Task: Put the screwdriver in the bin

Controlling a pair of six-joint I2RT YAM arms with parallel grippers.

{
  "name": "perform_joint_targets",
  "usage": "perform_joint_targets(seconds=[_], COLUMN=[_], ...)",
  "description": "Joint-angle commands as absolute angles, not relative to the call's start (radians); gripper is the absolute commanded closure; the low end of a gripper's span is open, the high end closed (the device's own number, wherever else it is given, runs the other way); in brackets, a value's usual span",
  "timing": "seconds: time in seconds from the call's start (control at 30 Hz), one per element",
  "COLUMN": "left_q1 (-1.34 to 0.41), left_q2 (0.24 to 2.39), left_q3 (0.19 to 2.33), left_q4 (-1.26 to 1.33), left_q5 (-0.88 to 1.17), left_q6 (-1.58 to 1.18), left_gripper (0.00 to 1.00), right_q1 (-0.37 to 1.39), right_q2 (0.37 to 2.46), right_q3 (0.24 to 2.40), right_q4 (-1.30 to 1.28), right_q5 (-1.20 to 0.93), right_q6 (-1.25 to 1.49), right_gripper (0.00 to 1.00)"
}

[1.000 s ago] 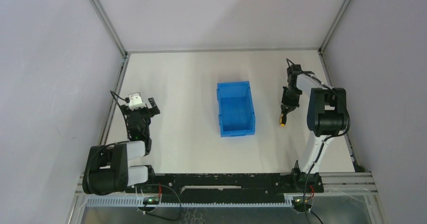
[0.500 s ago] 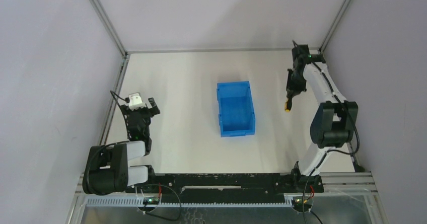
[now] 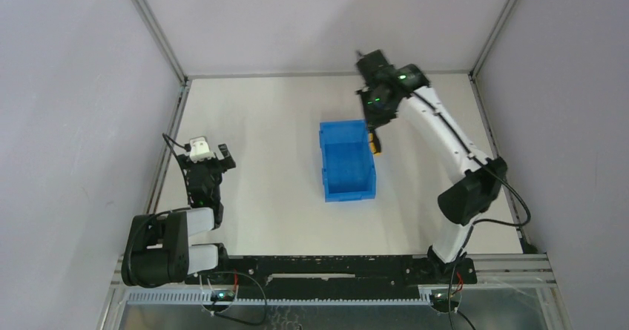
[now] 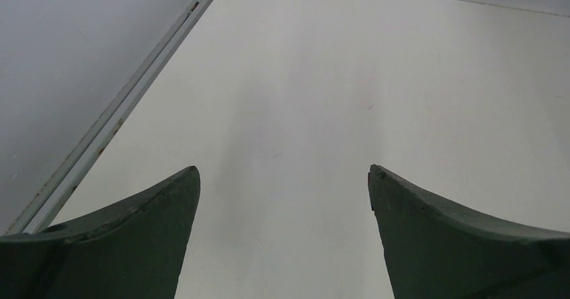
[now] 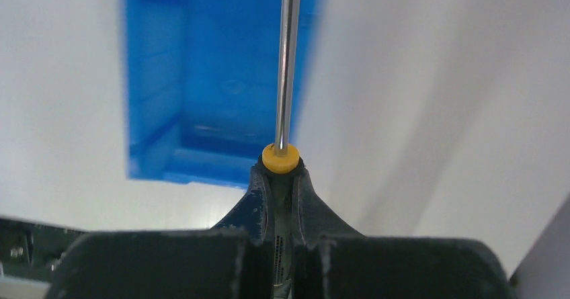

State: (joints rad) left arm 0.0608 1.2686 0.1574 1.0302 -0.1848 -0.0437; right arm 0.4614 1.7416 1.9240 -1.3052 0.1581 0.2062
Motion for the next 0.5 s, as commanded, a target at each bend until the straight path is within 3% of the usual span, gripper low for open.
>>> perform_joint_targets(seconds=[0.0,0.17,0.47], left_q1=[0.054,0.055,0.055], left_q2=[1.258,1.258,1.258], left_q3=[0.192,0.192,0.192], left_q4=[1.054,1.054,1.054], left_q5=[-0.192,-0.192,-0.192], left_q6=[-0.027,-0.026,-0.026], left_gripper=[0.0,0.0,0.0], right_q1=[0.625,0.676,0.723], right_q2=[1.799,1.823,1.898], right_q3=[2.064,2.059,1.727], right_q4=[-1.334,-1.289,-1.065], right_q5=[0.133,0.13,0.183], right_q6=[0.169,0.122,0.056], right_gripper=[1.0,1.0,1.0])
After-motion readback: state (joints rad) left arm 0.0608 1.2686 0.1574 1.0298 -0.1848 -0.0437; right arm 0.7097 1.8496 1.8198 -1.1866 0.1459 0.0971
